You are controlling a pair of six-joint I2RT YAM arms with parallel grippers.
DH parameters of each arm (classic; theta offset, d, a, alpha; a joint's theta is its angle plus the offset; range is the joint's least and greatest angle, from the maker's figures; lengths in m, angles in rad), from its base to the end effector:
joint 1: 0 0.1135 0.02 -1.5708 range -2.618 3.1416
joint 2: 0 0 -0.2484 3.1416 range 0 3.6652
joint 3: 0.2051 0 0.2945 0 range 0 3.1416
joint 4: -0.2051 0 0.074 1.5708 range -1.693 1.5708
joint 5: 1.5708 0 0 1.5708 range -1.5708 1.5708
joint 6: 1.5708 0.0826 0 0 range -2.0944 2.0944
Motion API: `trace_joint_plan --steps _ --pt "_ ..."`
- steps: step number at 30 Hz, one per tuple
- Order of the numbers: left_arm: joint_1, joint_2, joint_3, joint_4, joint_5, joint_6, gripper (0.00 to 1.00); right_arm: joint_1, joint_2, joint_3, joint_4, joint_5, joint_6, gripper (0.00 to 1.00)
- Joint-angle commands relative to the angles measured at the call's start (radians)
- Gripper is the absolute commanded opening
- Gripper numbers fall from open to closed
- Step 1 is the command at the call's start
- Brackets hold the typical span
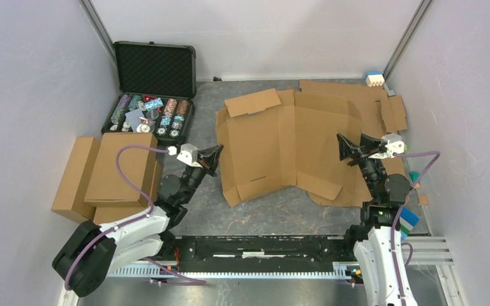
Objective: Fold the paper box
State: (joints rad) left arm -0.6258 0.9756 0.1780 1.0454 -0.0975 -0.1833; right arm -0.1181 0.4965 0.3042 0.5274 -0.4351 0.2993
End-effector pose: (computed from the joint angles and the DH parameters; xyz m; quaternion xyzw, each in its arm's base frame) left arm 0.2288 -0.1554 0.1930 0.0971 0.6070 -0.2827 0.7363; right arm 0.2391 0.0067 0.2846 -0.0549 0.5898 0.1965 0.7813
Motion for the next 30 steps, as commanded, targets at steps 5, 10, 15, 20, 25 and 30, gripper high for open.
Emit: trace_joint_plan --steps 5,10,15,20,25,30 --pt "-0.095 -0.041 -0.029 0.101 0.0 0.206 0.02 0.003 -0.087 -0.024 -0.352 0.134 -0.029 0.94" --pt "-0.117 -0.071 -0.029 0.099 0.011 0.248 0.02 0.003 -0.154 0.067 -0.554 0.214 -0.092 0.98" --pt "-0.13 -0.062 -0.022 0.1 0.021 0.261 0.02 0.005 -0.225 0.118 -0.607 0.111 -0.1 0.98" --pt "-0.134 -0.051 -0.022 0.107 0.018 0.26 0.02 0.009 -0.222 0.066 -0.443 -0.121 -0.047 0.98" --pt "-0.135 -0.059 -0.026 0.107 0.011 0.262 0.02 0.013 -0.213 0.157 -0.579 0.092 -0.042 0.98" --pt "-0.135 -0.079 -0.034 0.101 -0.008 0.268 0.02 0.012 -0.271 0.239 -0.629 0.425 0.023 0.98"
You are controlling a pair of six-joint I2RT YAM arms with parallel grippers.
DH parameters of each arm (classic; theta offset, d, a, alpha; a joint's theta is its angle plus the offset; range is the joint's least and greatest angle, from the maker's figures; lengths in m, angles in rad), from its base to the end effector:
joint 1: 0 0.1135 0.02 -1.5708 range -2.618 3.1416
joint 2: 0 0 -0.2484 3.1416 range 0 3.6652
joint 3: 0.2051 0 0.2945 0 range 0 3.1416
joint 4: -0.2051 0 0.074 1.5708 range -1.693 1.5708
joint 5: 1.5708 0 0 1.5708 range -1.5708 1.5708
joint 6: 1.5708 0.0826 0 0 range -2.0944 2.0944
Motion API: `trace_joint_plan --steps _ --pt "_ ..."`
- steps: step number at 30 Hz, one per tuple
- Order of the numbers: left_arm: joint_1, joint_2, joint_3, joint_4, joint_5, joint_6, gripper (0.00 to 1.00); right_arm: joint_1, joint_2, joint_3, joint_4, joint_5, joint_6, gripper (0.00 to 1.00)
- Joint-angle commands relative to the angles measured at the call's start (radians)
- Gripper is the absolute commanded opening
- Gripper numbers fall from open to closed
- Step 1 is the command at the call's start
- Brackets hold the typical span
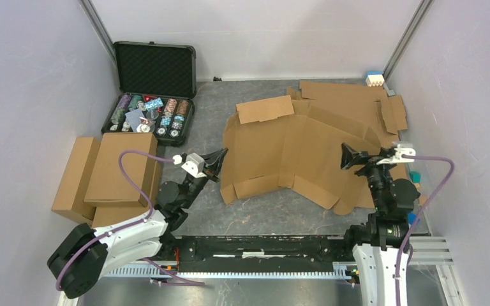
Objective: Fold the paper box
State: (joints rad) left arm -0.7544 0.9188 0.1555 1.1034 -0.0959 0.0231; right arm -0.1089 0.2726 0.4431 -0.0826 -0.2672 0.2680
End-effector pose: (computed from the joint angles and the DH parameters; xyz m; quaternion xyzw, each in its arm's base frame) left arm 0.1995 -0.1766 0.2071 0.1823 0.5484 -0.2658 0.7716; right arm 0.2090 -0.0009 0.3019 0.0289 0.6759 0.1478 0.7215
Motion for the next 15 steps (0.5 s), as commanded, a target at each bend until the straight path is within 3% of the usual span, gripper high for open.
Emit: trace_joint_plan --steps 1,4,8,15 --pt "-0.006 -0.023 -0.011 0.042 -0.011 0.063 0.02 0.003 -0.051 0.117 -0.015 0.252 0.056 0.98" --pt "-0.006 -0.023 -0.011 0.043 -0.01 0.064 0.02 0.003 -0.036 0.172 -0.003 0.132 0.065 0.98" --pt "-0.006 -0.031 -0.014 0.042 -0.014 0.064 0.02 0.003 0.022 0.154 0.209 -0.25 0.13 0.98" --pt "-0.008 -0.032 -0.016 0.042 -0.025 0.065 0.02 0.009 0.152 0.127 0.311 -0.523 0.184 0.91"
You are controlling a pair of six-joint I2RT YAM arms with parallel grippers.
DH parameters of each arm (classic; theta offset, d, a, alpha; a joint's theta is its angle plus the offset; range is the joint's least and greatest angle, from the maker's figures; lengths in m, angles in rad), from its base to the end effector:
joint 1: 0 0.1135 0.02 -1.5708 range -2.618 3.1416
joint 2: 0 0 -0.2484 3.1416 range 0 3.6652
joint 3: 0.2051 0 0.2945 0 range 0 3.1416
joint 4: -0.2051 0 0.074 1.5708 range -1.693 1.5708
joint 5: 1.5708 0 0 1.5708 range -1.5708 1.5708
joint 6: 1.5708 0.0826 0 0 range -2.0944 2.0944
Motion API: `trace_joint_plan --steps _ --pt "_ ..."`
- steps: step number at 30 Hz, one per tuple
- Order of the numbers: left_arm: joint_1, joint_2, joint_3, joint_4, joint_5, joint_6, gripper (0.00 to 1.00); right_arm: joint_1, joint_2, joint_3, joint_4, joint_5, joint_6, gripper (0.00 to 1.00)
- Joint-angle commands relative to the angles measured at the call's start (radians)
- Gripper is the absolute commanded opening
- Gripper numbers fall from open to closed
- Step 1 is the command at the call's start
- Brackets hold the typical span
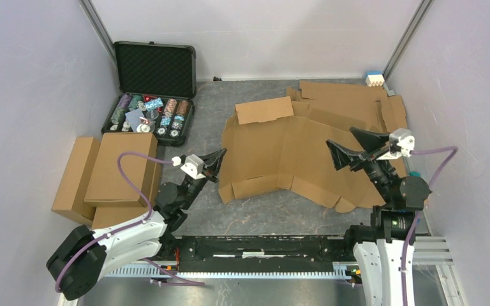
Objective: Fold the paper box
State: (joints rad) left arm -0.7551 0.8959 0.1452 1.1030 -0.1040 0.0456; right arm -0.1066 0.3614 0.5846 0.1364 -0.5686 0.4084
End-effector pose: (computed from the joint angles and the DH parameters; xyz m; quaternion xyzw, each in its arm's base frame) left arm 0.1975 -0.1741 0.2085 0.1835 0.5429 -0.2566 0.7783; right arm 0.1936 0.0240 0.3742 -0.0838 0.5871 0.2765 0.7562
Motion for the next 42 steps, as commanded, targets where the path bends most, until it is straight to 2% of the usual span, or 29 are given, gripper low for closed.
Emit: trace_joint_plan --steps 1,7,10,13,22,25,30,33,35,39,42 --pt "-0.007 -0.008 -0.004 0.043 -0.018 0.042 0.02 0.016 0.073 -0.022 0.092 -0.232 0.042 0.9" --pt "-0.007 -0.006 -0.007 0.046 -0.024 0.041 0.02 0.099 0.145 -0.092 0.059 -0.142 -0.006 0.83" --pt "-0.007 0.003 -0.006 0.048 -0.027 0.039 0.02 0.211 0.229 -0.12 0.05 -0.071 -0.05 0.8" --pt "-0.008 0.008 -0.006 0.049 -0.029 0.038 0.02 0.36 0.277 -0.152 0.049 0.062 -0.1 0.83" --pt "-0.007 0.017 -0.004 0.051 -0.03 0.032 0.02 0.791 0.471 -0.27 0.188 0.419 -0.163 0.84" --pt "-0.007 0.019 -0.005 0.052 -0.028 0.032 0.02 0.899 0.562 -0.263 0.234 0.538 -0.198 0.84" --pt "-0.007 0.021 -0.006 0.055 -0.027 0.032 0.02 1.008 0.696 -0.207 0.231 0.666 -0.229 0.83" --pt "-0.007 0.014 -0.006 0.053 -0.028 0.03 0.02 1.056 0.745 -0.191 0.198 0.687 -0.239 0.81" --pt "-0.007 0.012 -0.006 0.049 -0.031 0.029 0.02 1.082 0.765 -0.202 0.183 0.678 -0.238 0.75" --pt "-0.007 0.009 -0.006 0.047 -0.029 0.021 0.02 1.104 0.76 -0.292 0.256 0.59 -0.218 0.7" --pt "-0.007 0.009 -0.007 0.046 -0.032 0.017 0.02 1.112 0.761 -0.341 0.313 0.505 -0.215 0.72"
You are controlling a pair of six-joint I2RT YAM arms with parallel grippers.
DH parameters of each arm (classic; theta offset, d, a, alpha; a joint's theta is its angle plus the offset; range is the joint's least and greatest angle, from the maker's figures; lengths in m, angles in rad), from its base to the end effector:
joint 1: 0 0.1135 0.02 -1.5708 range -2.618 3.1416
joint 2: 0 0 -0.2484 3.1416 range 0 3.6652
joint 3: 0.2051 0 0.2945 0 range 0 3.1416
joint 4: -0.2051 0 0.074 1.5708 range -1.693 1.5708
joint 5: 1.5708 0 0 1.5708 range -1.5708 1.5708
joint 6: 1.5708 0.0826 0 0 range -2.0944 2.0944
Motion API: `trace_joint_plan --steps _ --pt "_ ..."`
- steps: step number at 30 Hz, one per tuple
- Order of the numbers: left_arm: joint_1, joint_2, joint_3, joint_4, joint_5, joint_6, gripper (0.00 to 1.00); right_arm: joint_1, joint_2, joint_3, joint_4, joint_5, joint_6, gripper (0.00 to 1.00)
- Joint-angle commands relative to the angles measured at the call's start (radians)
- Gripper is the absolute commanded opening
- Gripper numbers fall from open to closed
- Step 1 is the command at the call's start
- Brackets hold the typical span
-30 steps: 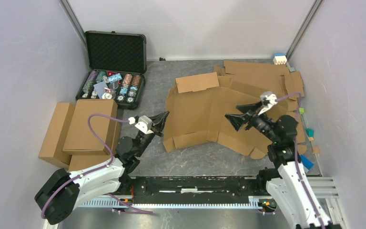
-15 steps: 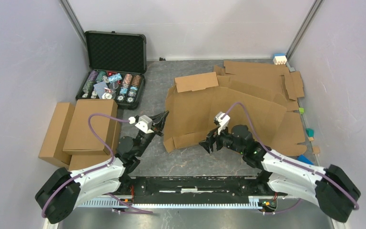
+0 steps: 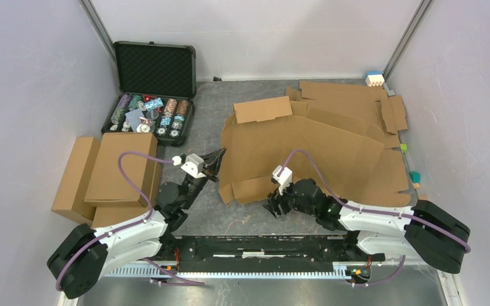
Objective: Fold the paper box
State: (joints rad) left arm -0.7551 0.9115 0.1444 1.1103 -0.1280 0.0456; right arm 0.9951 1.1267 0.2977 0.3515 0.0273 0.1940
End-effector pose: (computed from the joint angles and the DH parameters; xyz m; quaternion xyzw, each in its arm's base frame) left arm 0.1994 -0.1732 0.2054 0.1759 0.5497 -0.2488 0.7778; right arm 0.1605 0.2432 0.0938 -0.3265 0.7893 0.2815 0.4371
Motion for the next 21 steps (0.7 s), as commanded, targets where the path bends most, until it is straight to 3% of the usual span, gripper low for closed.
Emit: trace_joint_plan --steps 1,4,15,21 --pt "-0.007 -0.006 -0.006 0.039 -0.011 0.016 0.02 0.013 0.004 -0.052 0.1 -0.119 -0.007 0.75" --pt "-0.007 -0.006 -0.005 0.037 -0.014 0.012 0.02 0.022 0.042 -0.033 0.088 -0.156 -0.02 0.82" --pt "-0.007 -0.007 -0.003 0.025 -0.011 0.002 0.02 0.023 0.187 0.072 0.216 -0.277 0.056 0.8" --pt "-0.007 0.006 0.007 -0.016 -0.069 -0.036 0.02 0.023 0.235 0.089 0.191 -0.192 0.075 0.76"
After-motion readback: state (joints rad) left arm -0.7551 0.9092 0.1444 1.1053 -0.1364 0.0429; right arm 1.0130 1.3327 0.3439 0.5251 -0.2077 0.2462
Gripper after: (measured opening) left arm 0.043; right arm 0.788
